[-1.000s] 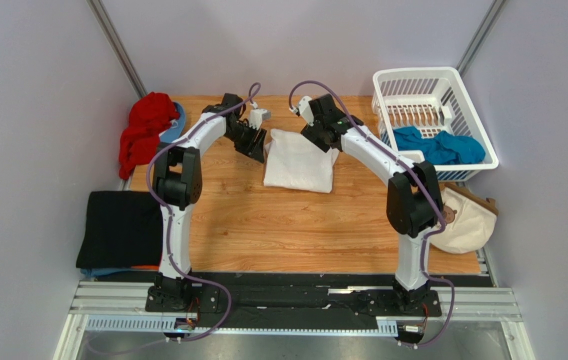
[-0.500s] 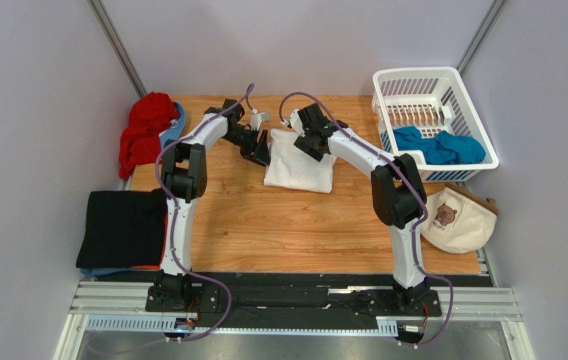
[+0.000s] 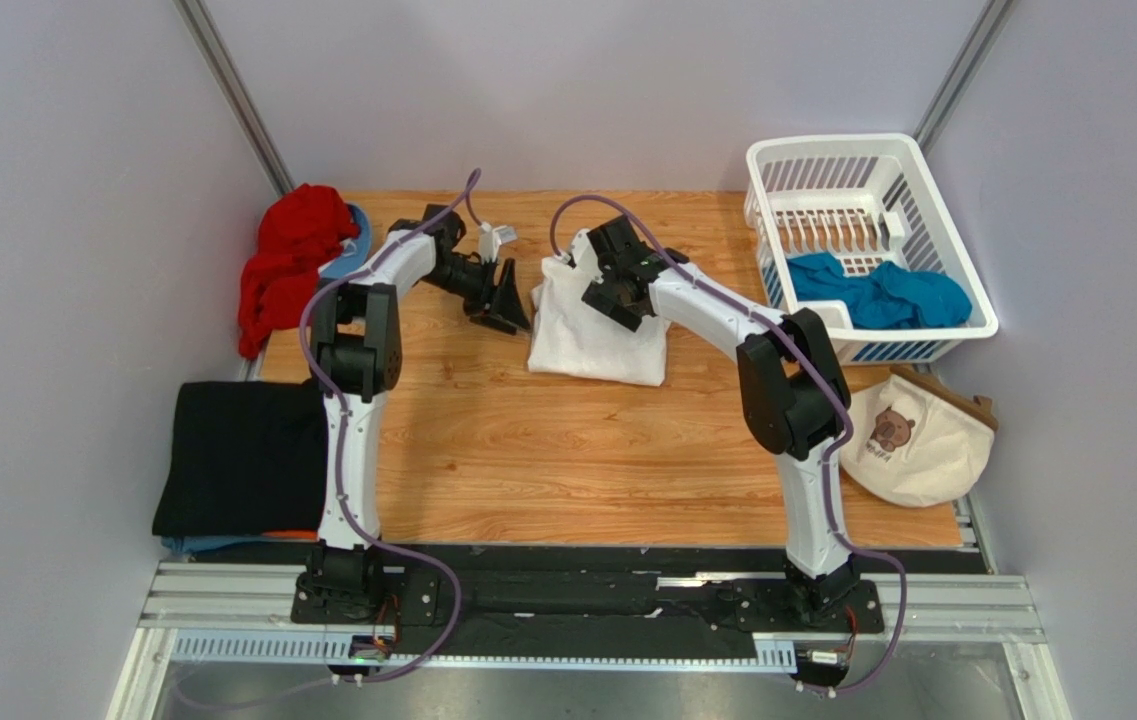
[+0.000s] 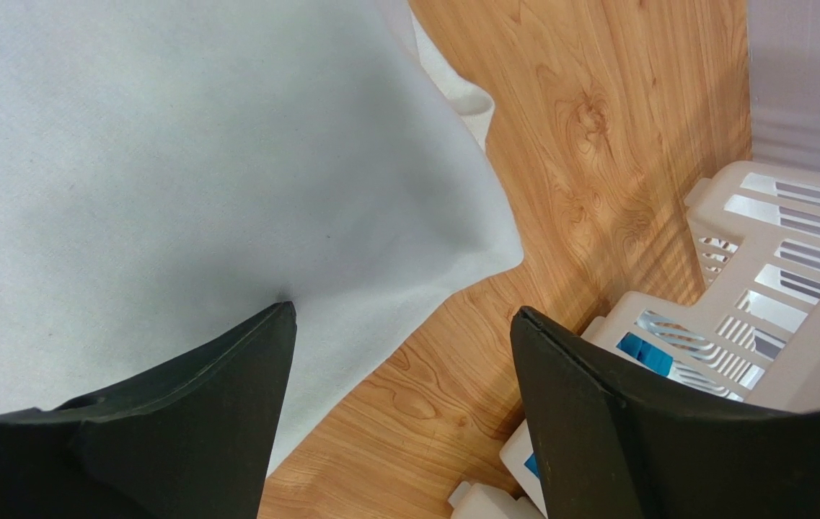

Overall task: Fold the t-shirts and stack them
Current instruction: Neatly place the folded tshirt to the corner

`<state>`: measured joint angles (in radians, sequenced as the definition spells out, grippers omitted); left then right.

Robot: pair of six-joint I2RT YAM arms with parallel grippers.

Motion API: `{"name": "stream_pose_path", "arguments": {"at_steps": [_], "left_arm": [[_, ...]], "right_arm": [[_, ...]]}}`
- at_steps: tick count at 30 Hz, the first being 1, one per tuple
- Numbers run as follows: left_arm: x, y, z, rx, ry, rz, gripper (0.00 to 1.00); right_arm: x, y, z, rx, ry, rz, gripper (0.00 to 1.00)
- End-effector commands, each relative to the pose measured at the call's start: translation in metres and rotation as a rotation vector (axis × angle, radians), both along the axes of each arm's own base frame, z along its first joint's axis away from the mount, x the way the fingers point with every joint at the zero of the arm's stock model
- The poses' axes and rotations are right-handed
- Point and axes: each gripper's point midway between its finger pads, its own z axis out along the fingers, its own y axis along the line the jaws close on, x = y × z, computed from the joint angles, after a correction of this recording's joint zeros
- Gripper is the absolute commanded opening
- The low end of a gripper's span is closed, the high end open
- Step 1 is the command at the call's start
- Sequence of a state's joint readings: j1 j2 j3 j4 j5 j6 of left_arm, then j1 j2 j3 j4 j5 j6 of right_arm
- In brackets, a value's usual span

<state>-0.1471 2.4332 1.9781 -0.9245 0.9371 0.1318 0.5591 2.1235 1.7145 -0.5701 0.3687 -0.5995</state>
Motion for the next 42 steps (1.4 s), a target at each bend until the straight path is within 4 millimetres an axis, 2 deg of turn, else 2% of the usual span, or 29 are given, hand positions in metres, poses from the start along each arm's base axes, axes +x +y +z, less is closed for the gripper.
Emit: {"name": "stream_pose_path", "arguments": {"at_steps": [1, 12, 16, 25, 31, 42], "left_arm": [[0.006, 0.001, 0.036, -0.062, -0.065, 0.006, 0.65], [0.002, -0.006, 0.068, -0.141, -0.094, -0.004, 0.67], [0.005, -0.007, 0.073, -0.148, -0.1, 0.002, 0.68], [0.004, -0.026, 0.051, -0.099, -0.075, -0.023, 0.71], [0.011, -0.031, 0.038, -0.067, -0.058, -0.015, 0.72], [0.001, -0.029, 0.019, -0.007, -0.022, -0.012, 0.75]], "right_arm": [[0.005, 0.007, 0.013, -0.001, -0.052, 0.016, 0.78], [0.003, 0.01, 0.006, -0.022, -0.049, 0.021, 0.78], [0.002, 0.012, 0.003, -0.03, -0.049, 0.026, 0.78], [0.002, 0.015, 0.005, -0.034, -0.057, 0.031, 0.78], [0.003, 0.012, 0.013, -0.033, -0.081, 0.03, 0.79], [0.001, 0.01, 0.02, -0.039, -0.094, 0.036, 0.79]]}}
